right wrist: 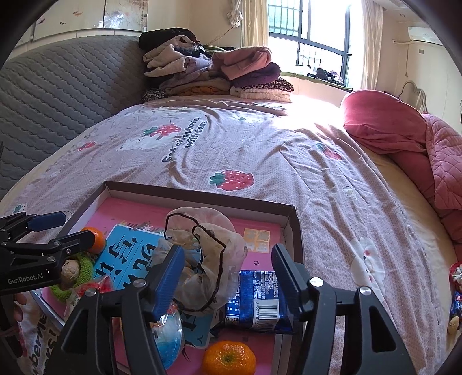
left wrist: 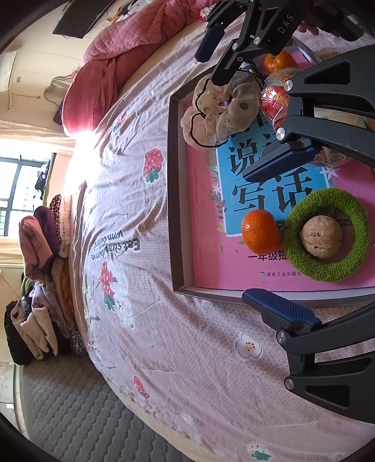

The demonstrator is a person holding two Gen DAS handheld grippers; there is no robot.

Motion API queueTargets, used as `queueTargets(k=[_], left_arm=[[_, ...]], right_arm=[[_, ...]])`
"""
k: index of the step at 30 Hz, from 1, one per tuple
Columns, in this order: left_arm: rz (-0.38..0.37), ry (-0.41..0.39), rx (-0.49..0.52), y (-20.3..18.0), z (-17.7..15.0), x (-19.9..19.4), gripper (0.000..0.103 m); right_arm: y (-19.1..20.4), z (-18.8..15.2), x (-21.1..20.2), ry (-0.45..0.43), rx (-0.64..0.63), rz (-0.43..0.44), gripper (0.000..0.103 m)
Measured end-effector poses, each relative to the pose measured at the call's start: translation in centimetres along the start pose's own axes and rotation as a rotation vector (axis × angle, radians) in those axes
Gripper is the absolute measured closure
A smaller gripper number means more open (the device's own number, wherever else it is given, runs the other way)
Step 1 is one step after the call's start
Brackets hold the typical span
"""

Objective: Organize objects
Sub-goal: 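Open the left gripper releasing the orange while the right releases the cloth bag, then withdraw both open grippers back from the tray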

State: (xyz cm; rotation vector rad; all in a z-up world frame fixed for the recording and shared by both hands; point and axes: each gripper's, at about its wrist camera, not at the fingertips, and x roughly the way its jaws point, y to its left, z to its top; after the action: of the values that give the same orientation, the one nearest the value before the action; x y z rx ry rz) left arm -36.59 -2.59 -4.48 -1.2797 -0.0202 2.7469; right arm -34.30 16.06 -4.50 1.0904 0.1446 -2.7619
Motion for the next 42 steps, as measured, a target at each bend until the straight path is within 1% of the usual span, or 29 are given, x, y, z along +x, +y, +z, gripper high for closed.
queueTargets(k=[9, 15, 24, 28, 32, 36, 40, 42], left_arm=[[0.014, -0.046, -0.02, 0.1, 0.4, -2.0, 0.026], [0.046, -0.071, -0.039, 0.3, 0.4, -3.2, 0.026], [0.053, -0.092, -0.064, 0.3, 0.0, -5.1, 0.026], [0.053, -0.116, -0.069, 0.1, -0.1, -6.4, 0.026], [0.091, -0.158, -0.042, -0.5, -0.3, -7.8, 0.026], [0.09, -0.167, -0.032, -0.9, -0.6, -8.6, 0.026], [0.067, -0.162, -0.056, -0.9, -1.2, -9.3, 0.026], [0.074, -0.168, -0.049, -1.2, -1.5, -9.7, 0.026]], right_arm=[[0.2, 0.5, -1.6, -0.034, 0.017, 0.013, 0.04], [0.6, 0.7, -2.8, -0.058, 0.021, 0.018, 0.04], [1.0, 0.9, -4.7, -0.086, 0.039, 0.034, 0.039], [0.9, 1.0, -5.8, -0.107, 0.053, 0.042, 0.039], [0.9, 0.9, -6.8, -0.124, 0.066, 0.047, 0.039], [0.7, 0.6, -7.7, -0.136, 0.073, 0.044, 0.039], [0.9, 0.4, -8.3, -0.14, 0.07, 0.043, 0.039], [1.0, 0.1, -8.6, -0.138, 0.075, 0.046, 0.039]])
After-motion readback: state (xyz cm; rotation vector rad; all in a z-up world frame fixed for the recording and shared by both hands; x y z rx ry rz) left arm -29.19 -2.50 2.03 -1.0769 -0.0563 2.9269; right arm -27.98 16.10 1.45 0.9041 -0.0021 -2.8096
